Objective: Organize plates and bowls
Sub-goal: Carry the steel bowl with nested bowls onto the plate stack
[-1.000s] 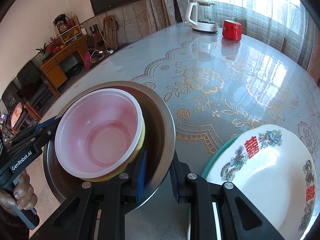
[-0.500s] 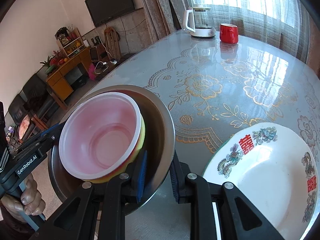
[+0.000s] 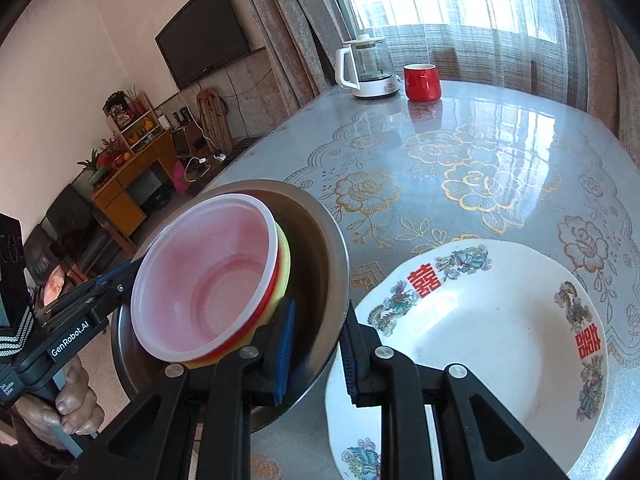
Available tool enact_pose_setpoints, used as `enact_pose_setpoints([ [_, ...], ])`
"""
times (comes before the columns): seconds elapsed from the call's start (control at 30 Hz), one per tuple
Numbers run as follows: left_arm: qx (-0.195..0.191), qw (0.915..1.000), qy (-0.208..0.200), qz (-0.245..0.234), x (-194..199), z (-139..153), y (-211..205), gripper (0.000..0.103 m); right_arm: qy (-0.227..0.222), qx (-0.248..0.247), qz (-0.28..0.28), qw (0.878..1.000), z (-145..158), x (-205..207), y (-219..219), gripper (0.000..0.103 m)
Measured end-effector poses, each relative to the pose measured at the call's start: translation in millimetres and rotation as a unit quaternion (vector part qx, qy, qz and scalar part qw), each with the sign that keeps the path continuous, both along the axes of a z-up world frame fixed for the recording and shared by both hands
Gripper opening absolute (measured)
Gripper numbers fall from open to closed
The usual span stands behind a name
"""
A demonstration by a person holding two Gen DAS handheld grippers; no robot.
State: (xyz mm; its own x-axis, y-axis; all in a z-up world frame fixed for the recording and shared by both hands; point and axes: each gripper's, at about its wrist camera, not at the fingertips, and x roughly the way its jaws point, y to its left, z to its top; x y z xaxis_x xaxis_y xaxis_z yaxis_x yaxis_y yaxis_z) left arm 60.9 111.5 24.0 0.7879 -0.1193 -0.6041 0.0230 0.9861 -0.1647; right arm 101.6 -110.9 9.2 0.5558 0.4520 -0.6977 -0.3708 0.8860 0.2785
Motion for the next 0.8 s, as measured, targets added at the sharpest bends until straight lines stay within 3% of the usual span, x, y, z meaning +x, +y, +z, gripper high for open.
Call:
enact_pose_setpoints([
  [0.8, -0.007, 0.9911, 0.014, -0.132, 29.0, 17.9, -117.5, 0.015, -0.03, 0.025, -0.144, 0.989, 20.5, -29.5, -122.9, 0.022],
])
